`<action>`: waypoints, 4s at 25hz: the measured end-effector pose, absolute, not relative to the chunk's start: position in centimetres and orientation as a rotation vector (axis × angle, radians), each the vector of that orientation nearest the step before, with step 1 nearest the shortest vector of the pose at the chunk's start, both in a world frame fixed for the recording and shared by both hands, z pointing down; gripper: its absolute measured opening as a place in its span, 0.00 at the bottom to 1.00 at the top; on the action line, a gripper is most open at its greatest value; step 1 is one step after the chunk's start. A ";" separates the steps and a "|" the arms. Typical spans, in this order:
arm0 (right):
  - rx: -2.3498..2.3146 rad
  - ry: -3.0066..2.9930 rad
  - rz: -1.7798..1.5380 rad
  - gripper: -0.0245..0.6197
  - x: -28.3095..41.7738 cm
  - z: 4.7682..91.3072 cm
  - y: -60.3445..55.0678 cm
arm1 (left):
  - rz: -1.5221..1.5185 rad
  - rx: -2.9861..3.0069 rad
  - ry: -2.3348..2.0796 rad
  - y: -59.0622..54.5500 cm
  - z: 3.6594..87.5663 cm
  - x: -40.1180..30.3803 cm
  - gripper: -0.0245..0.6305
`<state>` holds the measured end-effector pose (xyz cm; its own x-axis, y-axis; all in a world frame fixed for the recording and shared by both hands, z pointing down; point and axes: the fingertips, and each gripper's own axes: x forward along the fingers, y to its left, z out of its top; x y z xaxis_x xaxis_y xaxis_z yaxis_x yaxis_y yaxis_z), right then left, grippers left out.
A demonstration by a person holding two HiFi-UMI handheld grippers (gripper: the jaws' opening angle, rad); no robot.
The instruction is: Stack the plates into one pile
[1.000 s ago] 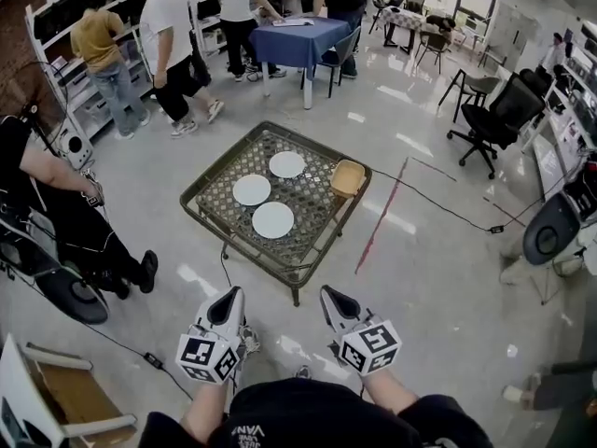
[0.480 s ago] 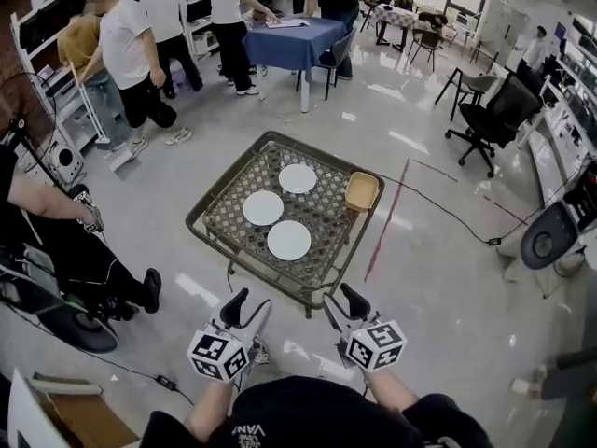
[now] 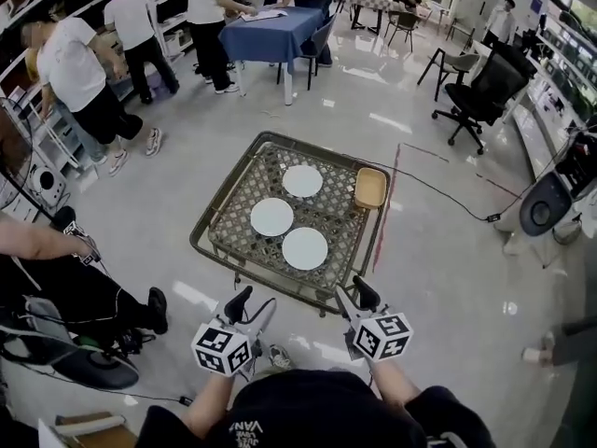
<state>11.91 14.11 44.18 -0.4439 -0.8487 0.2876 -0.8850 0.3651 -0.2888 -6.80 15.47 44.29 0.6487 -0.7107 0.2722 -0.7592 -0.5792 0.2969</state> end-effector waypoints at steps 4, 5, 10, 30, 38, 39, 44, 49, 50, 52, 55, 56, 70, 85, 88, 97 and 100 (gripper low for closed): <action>1.687 -2.462 0.653 0.34 11.1 45.5 12.7 | 0.209 2.494 -1.090 14.0 45.5 -7.9 0.41; 1.707 -2.447 0.665 0.34 11.0 45.8 12.5 | 0.220 2.495 -1.072 13.7 45.8 -8.0 0.41; 1.758 -2.363 0.713 0.33 10.2 47.6 11.4 | 0.249 2.474 -1.005 12.3 47.6 -9.2 0.41; 1.676 -2.141 0.807 0.33 13.1 57.6 2.6 | 0.426 2.345 -0.910 3.9 57.5 -6.1 0.41; 1.550 -2.087 0.860 0.34 13.2 62.0 -1.3 | 0.538 2.244 -0.872 0.5 62.1 -4.0 0.41; 1.535 -2.079 0.870 0.34 13.2 62.7 -1.7 | 0.547 2.226 -0.862 0.2 62.7 -3.6 0.41; 1.451 -2.032 0.925 0.34 13.3 65.9 -2.9 | 0.579 2.118 -0.806 -0.6 65.4 -1.8 0.45; 1.389 -2.010 0.973 0.35 13.0 68.0 -3.5 | 0.608 1.980 -0.765 -1.1 67.9 -0.9 0.49; 1.377 -2.009 0.980 0.35 12.9 68.2 -3.6 | 0.615 1.965 -0.759 -1.2 68.2 -0.7 0.49; 1.357 -2.008 0.994 0.35 12.6 68.7 -3.9 | 0.626 1.941 -0.751 -1.6 68.6 -0.5 0.49; 1.339 -1.999 1.016 0.35 12.0 69.1 -4.2 | 0.631 1.906 -0.756 -2.2 68.8 -0.4 0.49; 1.342 -1.994 1.020 0.35 12.0 69.1 -4.3 | 0.633 1.898 -0.758 -2.3 68.8 -0.4 0.49; 1.349 -1.988 1.068 0.34 11.3 69.0 -4.2 | 0.615 1.877 -0.742 -2.0 68.6 1.1 0.50; 1.375 -2.073 1.048 0.33 10.4 65.6 -5.7 | 0.537 1.982 -0.804 -4.6 65.0 0.3 0.50; 1.356 -2.103 1.032 0.33 9.3 65.4 -7.2 | 0.520 1.972 -0.843 -5.7 64.9 -0.9 0.50; 1.201 -2.172 1.011 0.33 4.0 66.8 -13.0 | 0.542 1.892 -0.993 -10.3 66.5 -6.0 0.50; 1.157 -2.186 0.995 0.33 2.2 66.8 -14.7 | 0.561 1.867 -1.033 -11.6 66.7 -7.6 0.50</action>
